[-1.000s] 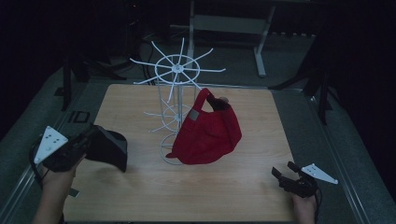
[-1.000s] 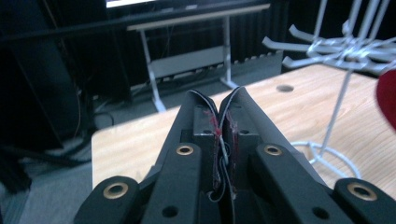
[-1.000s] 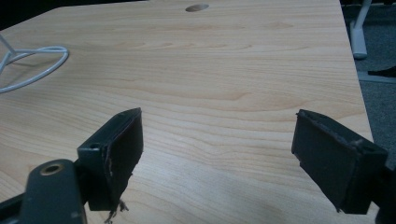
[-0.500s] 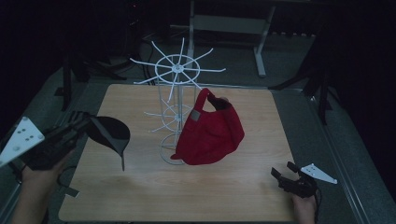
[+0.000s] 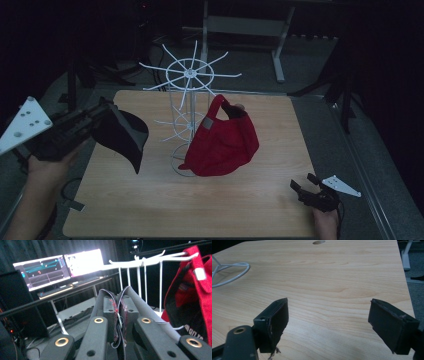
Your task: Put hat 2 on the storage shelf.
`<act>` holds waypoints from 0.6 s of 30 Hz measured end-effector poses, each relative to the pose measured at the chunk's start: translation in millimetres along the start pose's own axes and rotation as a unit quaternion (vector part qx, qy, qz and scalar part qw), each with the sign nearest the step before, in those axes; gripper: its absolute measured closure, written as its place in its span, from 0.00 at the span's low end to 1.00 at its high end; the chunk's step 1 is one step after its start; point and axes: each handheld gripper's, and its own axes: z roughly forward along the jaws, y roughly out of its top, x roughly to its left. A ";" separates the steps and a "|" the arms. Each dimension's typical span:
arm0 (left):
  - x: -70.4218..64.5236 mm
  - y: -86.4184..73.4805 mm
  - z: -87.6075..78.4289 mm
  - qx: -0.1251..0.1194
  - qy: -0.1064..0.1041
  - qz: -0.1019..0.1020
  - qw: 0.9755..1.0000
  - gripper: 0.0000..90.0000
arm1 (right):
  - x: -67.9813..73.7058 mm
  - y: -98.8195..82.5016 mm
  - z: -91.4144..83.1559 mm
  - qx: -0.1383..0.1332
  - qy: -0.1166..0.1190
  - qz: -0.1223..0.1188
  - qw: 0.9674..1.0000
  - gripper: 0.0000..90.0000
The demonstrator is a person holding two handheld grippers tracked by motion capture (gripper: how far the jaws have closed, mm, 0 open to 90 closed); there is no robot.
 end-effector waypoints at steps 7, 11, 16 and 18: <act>-1.4 26.7 16.6 -0.017 -0.022 0.005 1.000 0.95 | -0.2 -0.2 -0.6 0.000 0.000 0.002 1.000 0.18; -5.6 39.2 27.3 -0.018 -0.033 0.015 0.999 0.95 | -0.2 -0.2 -0.7 0.000 0.001 0.003 1.000 0.18; -9.9 50.9 35.9 -0.025 -0.051 0.015 0.998 0.95 | -0.4 -0.2 -0.7 -0.001 0.001 0.004 1.000 0.18; -11.1 54.8 38.7 -0.026 -0.059 0.014 0.998 0.95 | -0.4 -0.2 -0.4 0.000 0.001 0.002 1.000 0.18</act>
